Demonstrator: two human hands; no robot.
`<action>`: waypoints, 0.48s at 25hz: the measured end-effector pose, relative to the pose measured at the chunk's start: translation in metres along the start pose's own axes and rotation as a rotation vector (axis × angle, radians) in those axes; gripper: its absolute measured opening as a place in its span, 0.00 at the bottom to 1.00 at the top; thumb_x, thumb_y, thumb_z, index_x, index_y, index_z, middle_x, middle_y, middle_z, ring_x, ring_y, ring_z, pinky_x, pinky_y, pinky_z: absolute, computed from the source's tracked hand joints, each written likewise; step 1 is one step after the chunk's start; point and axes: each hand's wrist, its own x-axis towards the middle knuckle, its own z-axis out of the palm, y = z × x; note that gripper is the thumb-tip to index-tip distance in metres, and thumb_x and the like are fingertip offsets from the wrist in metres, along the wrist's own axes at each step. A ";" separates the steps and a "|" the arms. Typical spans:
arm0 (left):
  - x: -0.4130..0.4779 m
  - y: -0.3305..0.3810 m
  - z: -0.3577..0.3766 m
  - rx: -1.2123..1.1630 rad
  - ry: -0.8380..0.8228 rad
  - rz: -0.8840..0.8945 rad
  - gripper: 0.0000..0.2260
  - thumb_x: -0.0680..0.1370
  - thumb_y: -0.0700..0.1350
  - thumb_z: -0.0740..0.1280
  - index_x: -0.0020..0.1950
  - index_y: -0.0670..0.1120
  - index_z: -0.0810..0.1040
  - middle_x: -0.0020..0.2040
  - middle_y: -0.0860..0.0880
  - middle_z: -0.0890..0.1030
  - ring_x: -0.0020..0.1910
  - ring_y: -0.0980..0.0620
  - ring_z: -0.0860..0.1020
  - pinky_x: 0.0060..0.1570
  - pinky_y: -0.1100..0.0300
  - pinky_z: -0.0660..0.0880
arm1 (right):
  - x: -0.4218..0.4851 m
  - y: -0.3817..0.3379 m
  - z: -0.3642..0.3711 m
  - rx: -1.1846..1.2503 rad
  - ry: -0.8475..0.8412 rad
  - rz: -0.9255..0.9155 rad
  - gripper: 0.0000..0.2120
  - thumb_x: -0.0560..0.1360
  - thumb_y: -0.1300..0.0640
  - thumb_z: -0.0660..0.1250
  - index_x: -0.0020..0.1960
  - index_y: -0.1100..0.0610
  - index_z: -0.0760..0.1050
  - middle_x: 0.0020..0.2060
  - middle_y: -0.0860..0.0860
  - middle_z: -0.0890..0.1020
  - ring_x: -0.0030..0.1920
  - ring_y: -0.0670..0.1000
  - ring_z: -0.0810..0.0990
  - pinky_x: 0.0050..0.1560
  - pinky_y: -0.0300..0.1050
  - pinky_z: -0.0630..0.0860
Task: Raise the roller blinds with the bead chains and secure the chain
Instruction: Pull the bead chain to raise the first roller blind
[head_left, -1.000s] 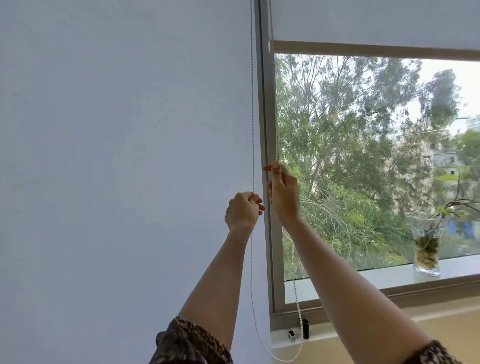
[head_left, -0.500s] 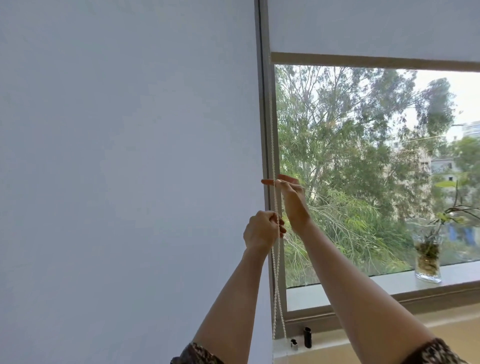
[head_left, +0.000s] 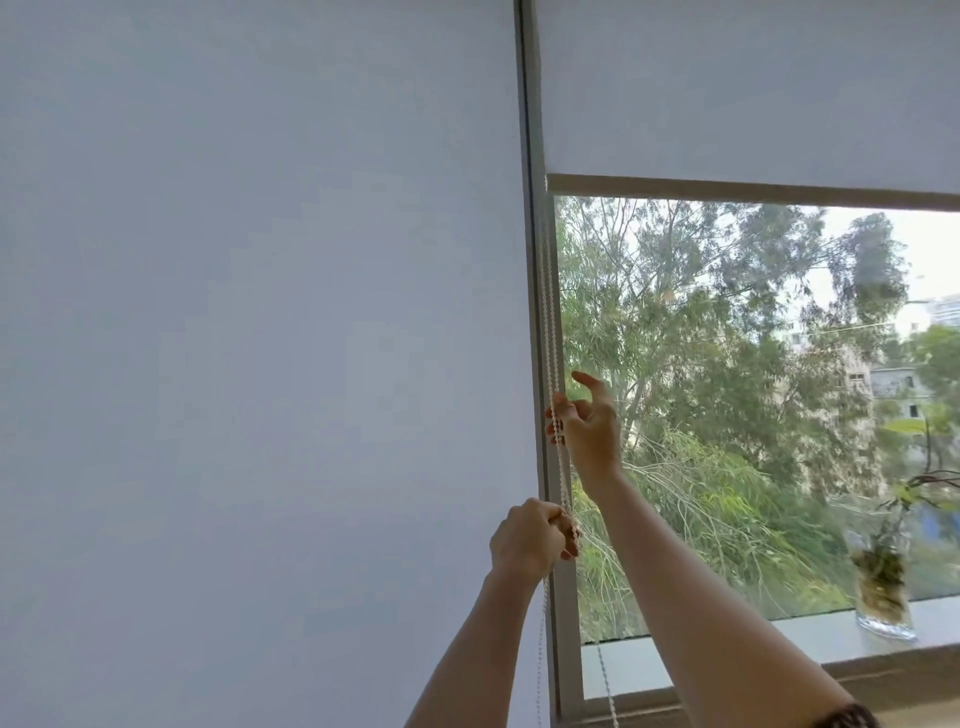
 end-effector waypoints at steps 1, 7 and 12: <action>0.001 -0.001 -0.001 0.010 -0.004 0.000 0.12 0.78 0.43 0.60 0.42 0.51 0.82 0.40 0.54 0.86 0.41 0.57 0.85 0.51 0.54 0.81 | 0.002 0.000 0.003 -0.048 -0.003 -0.005 0.11 0.78 0.62 0.63 0.60 0.60 0.75 0.33 0.53 0.80 0.29 0.49 0.77 0.29 0.41 0.77; 0.010 -0.008 -0.010 -0.258 -0.082 -0.009 0.09 0.78 0.40 0.65 0.45 0.44 0.85 0.39 0.49 0.86 0.46 0.48 0.86 0.55 0.50 0.81 | -0.003 0.004 0.012 -0.218 0.064 -0.160 0.09 0.78 0.63 0.62 0.49 0.62 0.81 0.30 0.48 0.78 0.26 0.43 0.71 0.26 0.33 0.70; 0.010 -0.007 -0.027 -0.386 -0.106 0.012 0.17 0.78 0.40 0.64 0.67 0.41 0.76 0.58 0.40 0.83 0.60 0.44 0.80 0.62 0.51 0.74 | -0.019 0.023 -0.002 -0.296 0.071 -0.152 0.10 0.78 0.63 0.62 0.49 0.62 0.82 0.33 0.51 0.81 0.27 0.42 0.73 0.27 0.31 0.66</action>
